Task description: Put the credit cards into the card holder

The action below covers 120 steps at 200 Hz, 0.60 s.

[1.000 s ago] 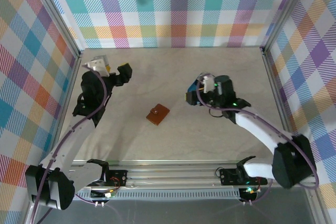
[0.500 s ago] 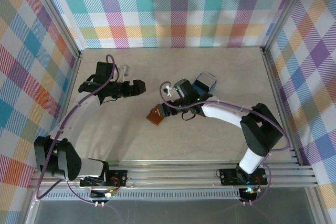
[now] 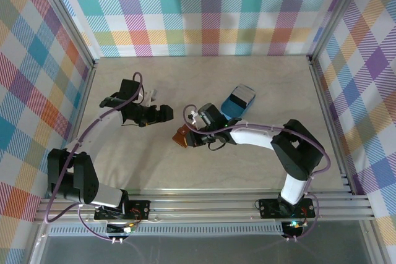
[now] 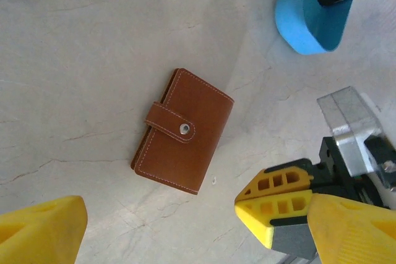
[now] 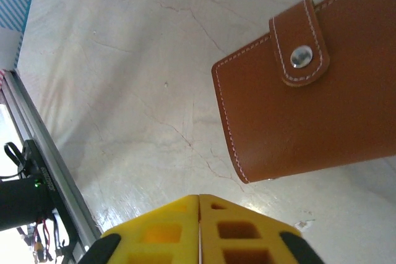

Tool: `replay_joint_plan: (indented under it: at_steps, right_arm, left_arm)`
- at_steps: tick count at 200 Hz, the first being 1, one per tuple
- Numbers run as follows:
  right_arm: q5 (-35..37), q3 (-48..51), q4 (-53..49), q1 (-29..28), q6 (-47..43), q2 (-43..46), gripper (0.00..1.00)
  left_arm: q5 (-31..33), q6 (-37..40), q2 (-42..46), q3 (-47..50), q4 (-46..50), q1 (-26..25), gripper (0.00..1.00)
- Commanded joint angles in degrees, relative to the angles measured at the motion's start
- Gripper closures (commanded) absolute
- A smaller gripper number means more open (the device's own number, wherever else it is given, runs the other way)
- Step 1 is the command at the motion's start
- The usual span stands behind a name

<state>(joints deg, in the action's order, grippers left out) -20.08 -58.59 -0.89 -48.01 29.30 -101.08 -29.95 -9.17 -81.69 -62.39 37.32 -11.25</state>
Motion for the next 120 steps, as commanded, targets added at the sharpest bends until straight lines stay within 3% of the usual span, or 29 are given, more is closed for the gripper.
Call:
replay_joint_plan:
  at_steps: [1,57,120]
  right_arm:
    - [-0.14,0.51,3.32,-0.59,2.62,-1.63,0.99]
    - [8.11,-0.42,3.26,-1.91,2.52,-4.48,1.0]
    - [9.04,-3.45,5.35,-3.08,3.35,-9.38,1.0]
  left_arm:
    - [0.37,-1.07,0.04,0.93,-1.3,-0.27,0.08]
    - [1.04,-2.08,-1.27,1.13,-2.15,0.07,0.08]
    - [2.09,-2.7,-1.72,1.22,-2.34,0.61,0.08]
